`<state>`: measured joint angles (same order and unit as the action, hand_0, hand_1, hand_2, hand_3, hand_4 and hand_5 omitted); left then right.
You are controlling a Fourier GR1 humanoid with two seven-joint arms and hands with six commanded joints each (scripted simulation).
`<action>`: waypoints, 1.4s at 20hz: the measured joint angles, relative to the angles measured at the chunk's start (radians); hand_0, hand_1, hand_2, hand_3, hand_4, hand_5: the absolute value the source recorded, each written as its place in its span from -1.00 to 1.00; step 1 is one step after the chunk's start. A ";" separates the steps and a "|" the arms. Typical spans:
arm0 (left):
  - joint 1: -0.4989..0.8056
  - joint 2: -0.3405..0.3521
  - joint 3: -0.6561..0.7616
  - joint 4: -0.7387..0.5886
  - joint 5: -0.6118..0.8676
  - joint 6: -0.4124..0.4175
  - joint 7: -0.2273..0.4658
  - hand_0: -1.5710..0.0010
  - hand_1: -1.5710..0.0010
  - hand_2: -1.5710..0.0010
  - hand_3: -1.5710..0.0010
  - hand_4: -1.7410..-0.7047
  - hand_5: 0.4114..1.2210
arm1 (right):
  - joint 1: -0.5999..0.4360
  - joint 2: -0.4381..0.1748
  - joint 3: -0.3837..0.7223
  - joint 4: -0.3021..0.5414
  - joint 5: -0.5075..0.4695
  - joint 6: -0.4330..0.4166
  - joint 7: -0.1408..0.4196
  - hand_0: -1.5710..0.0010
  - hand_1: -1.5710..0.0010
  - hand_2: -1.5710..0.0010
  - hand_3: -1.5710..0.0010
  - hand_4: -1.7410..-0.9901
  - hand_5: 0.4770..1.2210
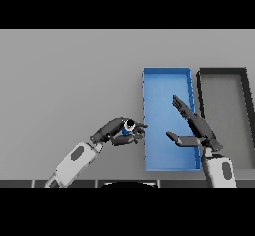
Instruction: Pick up the blue pipe and place it into the blue bin.
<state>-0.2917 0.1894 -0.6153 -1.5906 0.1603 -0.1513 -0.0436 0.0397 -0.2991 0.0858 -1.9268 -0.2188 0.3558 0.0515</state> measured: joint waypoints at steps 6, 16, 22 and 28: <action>-0.019 -0.001 0.000 0.014 -0.006 0.004 0.016 -1.00 -1.00 -1.00 -0.83 -0.98 1.00 | -0.163 -0.077 0.097 -0.105 -0.103 0.088 0.169 1.00 1.00 1.00 1.00 0.18 -0.88; -0.024 -0.004 -0.003 0.018 0.011 -0.018 -0.026 -1.00 -1.00 -1.00 -0.89 -0.98 1.00 | -0.429 -0.015 0.245 -0.033 -0.124 0.168 0.287 1.00 1.00 1.00 1.00 0.30 -0.84; -0.024 0.002 0.003 0.031 0.039 -0.043 -0.019 -1.00 -1.00 -1.00 -0.92 -0.98 1.00 | -0.530 0.062 0.285 0.069 -0.109 0.178 0.338 1.00 1.00 0.99 1.00 0.38 -0.91; -0.044 0.012 0.007 0.041 0.039 -0.068 -0.049 -0.57 -0.43 -0.39 -0.17 -0.75 1.00 | -0.614 0.114 0.305 0.159 -0.116 0.221 0.347 0.64 0.60 0.58 0.71 0.04 -0.86</action>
<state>-0.3356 0.2016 -0.6079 -1.5497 0.1994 -0.2198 -0.0926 -0.5741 -0.1855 0.3910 -1.7682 -0.3346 0.5764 0.3981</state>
